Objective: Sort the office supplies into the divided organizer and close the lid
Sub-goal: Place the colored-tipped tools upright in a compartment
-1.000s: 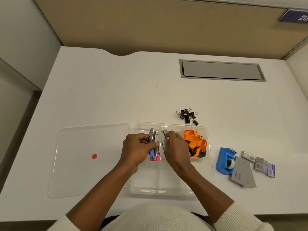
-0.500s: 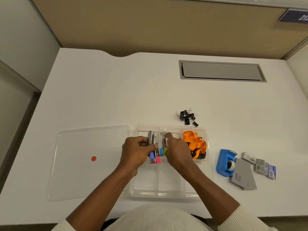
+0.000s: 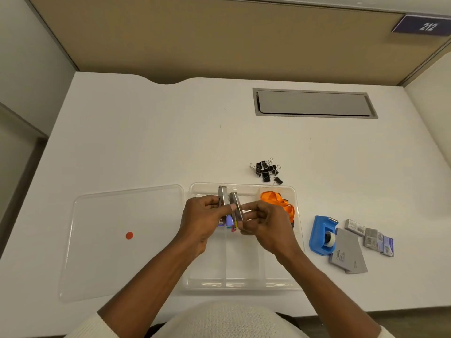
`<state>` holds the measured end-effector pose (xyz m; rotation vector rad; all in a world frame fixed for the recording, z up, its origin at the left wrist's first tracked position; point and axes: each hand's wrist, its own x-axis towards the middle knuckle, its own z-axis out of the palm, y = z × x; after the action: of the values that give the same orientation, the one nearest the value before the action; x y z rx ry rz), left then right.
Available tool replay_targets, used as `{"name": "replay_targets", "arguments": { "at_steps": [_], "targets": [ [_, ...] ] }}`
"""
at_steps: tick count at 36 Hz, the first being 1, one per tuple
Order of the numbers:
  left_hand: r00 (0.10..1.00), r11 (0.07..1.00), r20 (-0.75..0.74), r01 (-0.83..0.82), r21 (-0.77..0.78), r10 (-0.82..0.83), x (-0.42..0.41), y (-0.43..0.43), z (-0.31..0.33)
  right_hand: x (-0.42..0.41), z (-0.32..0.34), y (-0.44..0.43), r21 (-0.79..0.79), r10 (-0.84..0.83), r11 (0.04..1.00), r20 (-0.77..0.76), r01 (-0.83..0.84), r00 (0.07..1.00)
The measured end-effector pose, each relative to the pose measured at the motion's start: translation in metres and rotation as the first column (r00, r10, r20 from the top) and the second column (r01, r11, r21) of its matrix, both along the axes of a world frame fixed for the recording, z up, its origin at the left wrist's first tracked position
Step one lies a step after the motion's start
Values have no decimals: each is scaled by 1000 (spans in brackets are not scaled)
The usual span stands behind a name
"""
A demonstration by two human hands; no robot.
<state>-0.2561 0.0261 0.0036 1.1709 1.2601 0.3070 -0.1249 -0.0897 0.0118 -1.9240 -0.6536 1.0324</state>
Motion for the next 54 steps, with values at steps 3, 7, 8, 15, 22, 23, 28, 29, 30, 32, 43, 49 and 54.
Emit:
{"name": "replay_targets", "arguments": {
  "at_steps": [3,7,8,15,22,23,28,29,30,32,43,49,54],
  "targets": [
    [999,999,-30,-10,36,11,0,3,1,2,-4,1,-22,-116,993,131,120,985],
    [994,995,-107,-20,101,31,-3,1,0,3,-4,10,-157,-31,978,534,135,845],
    [992,994,-120,-24,105,36,-4,0,0,3,-6,12,-180,-1,975,578,129,816],
    [986,995,-159,-40,87,54,-8,-4,-4,-18,-26,31,-387,285,922,701,13,653],
    [989,995,-145,-19,98,33,-11,-5,-7,-22,-26,29,-426,377,901,687,-76,621],
    [989,995,-143,-24,94,38,-11,-5,-8,-20,-21,26,-411,365,908,693,-75,621],
    [994,998,-95,-40,56,46,-8,-7,-8,-15,0,13,-36,122,992,585,-124,802],
    [996,998,-79,-31,58,36,-6,-8,-7,-17,4,10,42,103,990,459,-137,883],
    [997,998,-70,-19,61,23,-5,-9,-5,-19,5,6,82,114,985,349,-151,930],
    [999,998,-52,-8,57,11,-3,-11,1,-20,3,-1,80,130,983,321,-163,938],
    [974,961,-127,209,180,-188,3,-16,6,-7,-5,0,-64,-35,995,527,81,849],
    [904,859,-400,321,398,-153,0,-12,-13,9,-13,10,-225,12,960,625,166,781],
    [870,844,-467,363,394,-156,0,-12,-20,1,-22,23,-335,183,939,669,73,720]
  ]
}}
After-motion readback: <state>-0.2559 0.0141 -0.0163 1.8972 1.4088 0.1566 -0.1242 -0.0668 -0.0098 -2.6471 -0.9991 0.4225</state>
